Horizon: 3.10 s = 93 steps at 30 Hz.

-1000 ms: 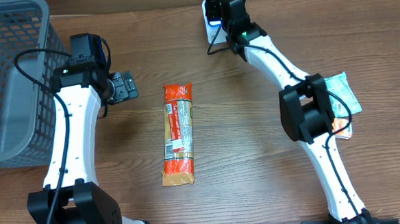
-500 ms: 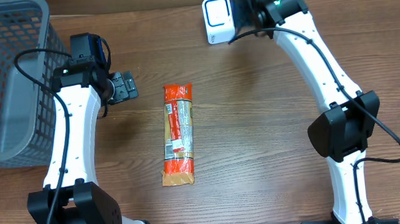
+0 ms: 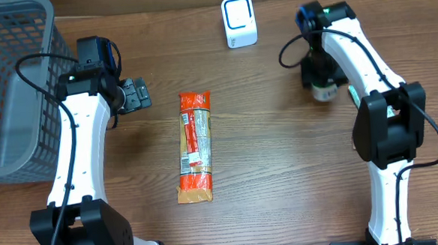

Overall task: Scan the item barcode
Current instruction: 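Move the jar rightward and lower it near the mint-green packet, then open the right gripper and raise it off the jar, then move the right gripper left over the spaghetti package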

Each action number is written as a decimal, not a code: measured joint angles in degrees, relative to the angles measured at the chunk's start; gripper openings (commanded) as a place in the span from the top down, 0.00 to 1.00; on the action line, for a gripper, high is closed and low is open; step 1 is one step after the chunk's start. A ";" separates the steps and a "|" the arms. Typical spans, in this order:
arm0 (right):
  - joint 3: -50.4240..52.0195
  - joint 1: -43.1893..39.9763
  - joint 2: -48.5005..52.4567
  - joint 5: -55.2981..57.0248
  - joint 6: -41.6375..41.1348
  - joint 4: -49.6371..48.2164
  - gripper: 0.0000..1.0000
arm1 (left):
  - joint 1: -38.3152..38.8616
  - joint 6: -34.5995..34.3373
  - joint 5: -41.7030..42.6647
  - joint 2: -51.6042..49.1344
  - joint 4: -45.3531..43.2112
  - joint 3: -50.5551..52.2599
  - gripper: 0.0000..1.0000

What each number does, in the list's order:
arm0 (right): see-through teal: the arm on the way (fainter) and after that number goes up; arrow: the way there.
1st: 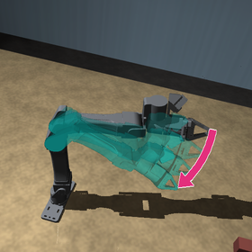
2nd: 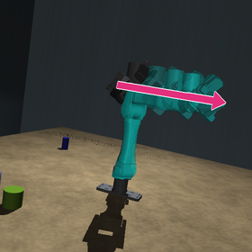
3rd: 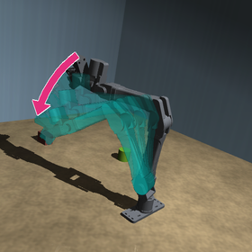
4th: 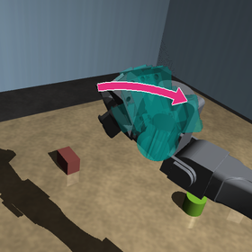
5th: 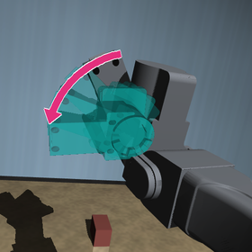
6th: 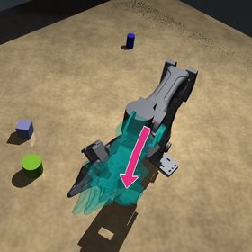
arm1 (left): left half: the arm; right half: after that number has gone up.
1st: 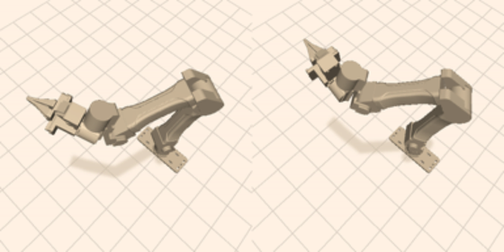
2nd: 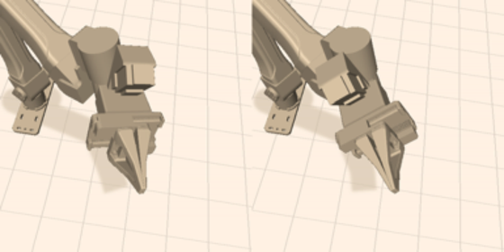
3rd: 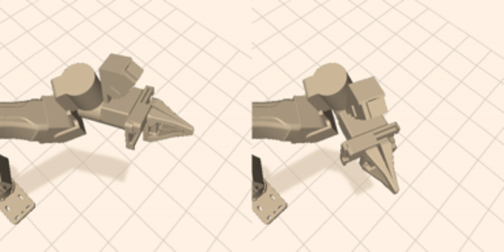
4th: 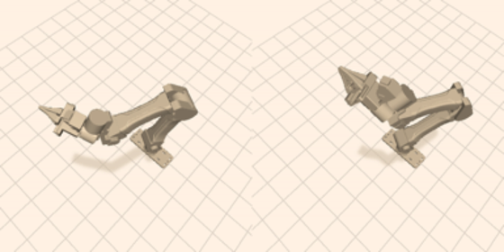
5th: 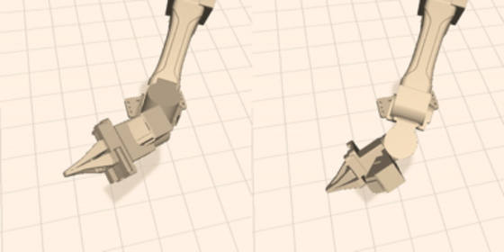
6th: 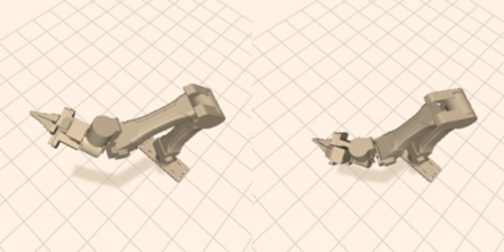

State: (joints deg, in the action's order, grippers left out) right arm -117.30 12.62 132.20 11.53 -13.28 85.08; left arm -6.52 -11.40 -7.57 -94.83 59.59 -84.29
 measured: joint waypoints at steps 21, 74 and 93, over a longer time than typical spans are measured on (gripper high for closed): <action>3.58 -2.47 0.50 -1.25 -0.39 2.21 0.00 | 0.00 0.00 0.00 0.00 0.02 0.00 0.00; 9.49 -5.40 -4.79 -10.36 -4.63 -2.21 0.96 | 0.00 0.00 0.00 0.00 0.02 0.00 0.00; 10.05 1.57 -9.90 -6.88 -8.85 1.81 0.92 | 0.00 0.00 0.00 0.00 0.02 0.00 0.00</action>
State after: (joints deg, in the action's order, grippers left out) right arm -107.24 14.20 122.30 4.64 -22.13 86.89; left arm -6.52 -11.40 -7.57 -94.83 59.61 -84.29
